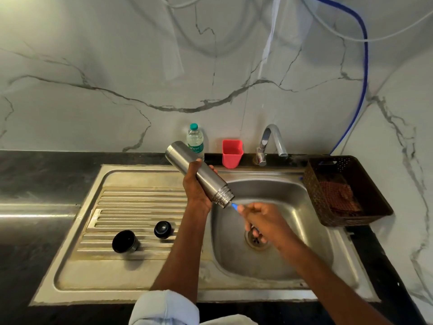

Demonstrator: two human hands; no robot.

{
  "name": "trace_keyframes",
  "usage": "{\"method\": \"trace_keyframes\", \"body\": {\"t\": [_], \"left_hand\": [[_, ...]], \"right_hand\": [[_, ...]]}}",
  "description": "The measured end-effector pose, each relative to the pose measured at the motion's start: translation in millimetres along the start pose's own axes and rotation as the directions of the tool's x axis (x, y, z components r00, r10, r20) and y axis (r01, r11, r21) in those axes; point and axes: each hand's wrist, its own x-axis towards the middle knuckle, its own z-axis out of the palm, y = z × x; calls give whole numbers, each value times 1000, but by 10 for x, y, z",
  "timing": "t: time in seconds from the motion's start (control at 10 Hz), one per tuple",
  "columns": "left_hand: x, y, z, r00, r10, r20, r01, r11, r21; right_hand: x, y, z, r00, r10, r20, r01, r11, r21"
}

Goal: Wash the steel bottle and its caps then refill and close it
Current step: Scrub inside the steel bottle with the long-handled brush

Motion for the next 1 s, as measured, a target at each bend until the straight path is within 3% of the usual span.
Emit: {"method": "trace_keyframes", "body": {"t": [0.1,0.2,0.3,0.4,0.5,0.6,0.7,0.8,0.9,1.0], "left_hand": [[10,-48,23,997,-5,-71,2,999,-44],[-5,-79,18,999,-40,-34,38,997,-71],[-40,-38,54,997,-60,43,64,992,-106],[-28,7,85,999,-20,44,22,999,-26],[-42,-73,86,999,33,-22,-33,999,8],[-20,-30,20,991,78,-112,-81,997,-21],[109,139,-211,975,132,-179,-139,990,-30],[93,147,-354,972,122,-200,-135,989,-55],[28,75,-319,985,62,-164,-75,995,-71],[40,94,-265,996,32,-86,-40,995,-95]], "right_hand": [[-61,-30,101,878,-436,-200,105,581,-807],[46,-118,19,980,-139,-145,76,924,-374],[117,-84,-90,841,247,481,-501,691,521],[113,11,-18,954,115,277,-201,932,303],[112,-1,101,940,-288,-186,93,737,-670],[110,137,88,880,-447,-158,184,629,-755],[-22,263,-152,976,-209,60,217,950,-225],[-92,224,-348,904,184,386,-229,971,72],[83,228,-308,713,244,657,-471,861,192],[207,207,-217,650,179,739,-563,766,310]]}}
